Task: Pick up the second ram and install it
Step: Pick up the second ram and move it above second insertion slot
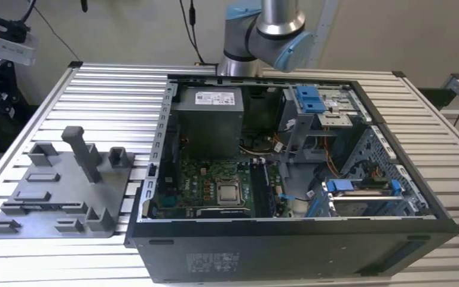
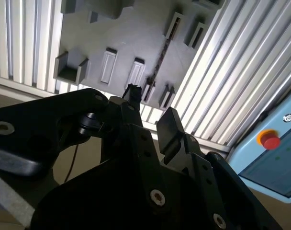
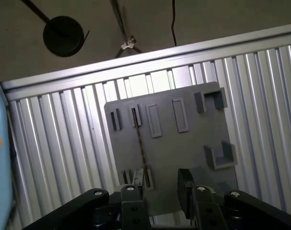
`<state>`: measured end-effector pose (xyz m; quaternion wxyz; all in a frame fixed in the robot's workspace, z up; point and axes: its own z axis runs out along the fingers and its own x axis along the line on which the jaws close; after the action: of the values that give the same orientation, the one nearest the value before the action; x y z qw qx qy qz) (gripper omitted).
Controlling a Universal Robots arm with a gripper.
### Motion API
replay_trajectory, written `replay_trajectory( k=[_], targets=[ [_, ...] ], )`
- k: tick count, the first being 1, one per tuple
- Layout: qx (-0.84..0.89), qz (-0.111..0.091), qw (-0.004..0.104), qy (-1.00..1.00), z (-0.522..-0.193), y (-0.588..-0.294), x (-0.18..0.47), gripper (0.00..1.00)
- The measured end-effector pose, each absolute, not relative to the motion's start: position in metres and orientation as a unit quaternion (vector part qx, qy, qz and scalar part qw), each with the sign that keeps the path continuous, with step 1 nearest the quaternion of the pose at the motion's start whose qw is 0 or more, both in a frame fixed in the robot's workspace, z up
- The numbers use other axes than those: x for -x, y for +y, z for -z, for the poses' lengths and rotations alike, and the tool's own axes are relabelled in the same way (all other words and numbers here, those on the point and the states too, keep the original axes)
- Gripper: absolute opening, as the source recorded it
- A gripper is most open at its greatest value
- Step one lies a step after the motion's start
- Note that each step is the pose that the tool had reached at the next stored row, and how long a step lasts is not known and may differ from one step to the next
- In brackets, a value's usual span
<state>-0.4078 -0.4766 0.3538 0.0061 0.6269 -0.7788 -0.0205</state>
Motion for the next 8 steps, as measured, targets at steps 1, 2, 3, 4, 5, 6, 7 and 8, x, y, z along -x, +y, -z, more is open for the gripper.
replay_trajectory(
  k=[1, 2, 3, 4, 5, 6, 7, 8],
  targets=[
    [-0.627, 0.02, 0.006, -0.778, -0.3533, -0.4766, 0.4078, 0.42],
    [-0.628, 0.02, 0.006, -0.778, -0.3528, -0.4766, 0.4078, 0.42],
    [-0.629, 0.02, 0.006, -0.777, -0.3523, -0.4766, 0.4078, 0.42],
    [-0.629, 0.02, 0.007, -0.777, -0.3519, -0.4766, 0.4078, 0.42],
    [-0.63, 0.02, 0.007, -0.777, -0.3514, -0.4766, 0.4078, 0.42],
    [-0.63, 0.02, 0.007, -0.776, -0.3509, -0.4766, 0.4078, 0.42],
    [-0.631, 0.02, 0.007, -0.776, -0.3504, -0.4766, 0.4078, 0.42],
    [-0.631, 0.02, 0.007, -0.775, -0.3499, -0.4766, 0.4078, 0.42]
  ],
)
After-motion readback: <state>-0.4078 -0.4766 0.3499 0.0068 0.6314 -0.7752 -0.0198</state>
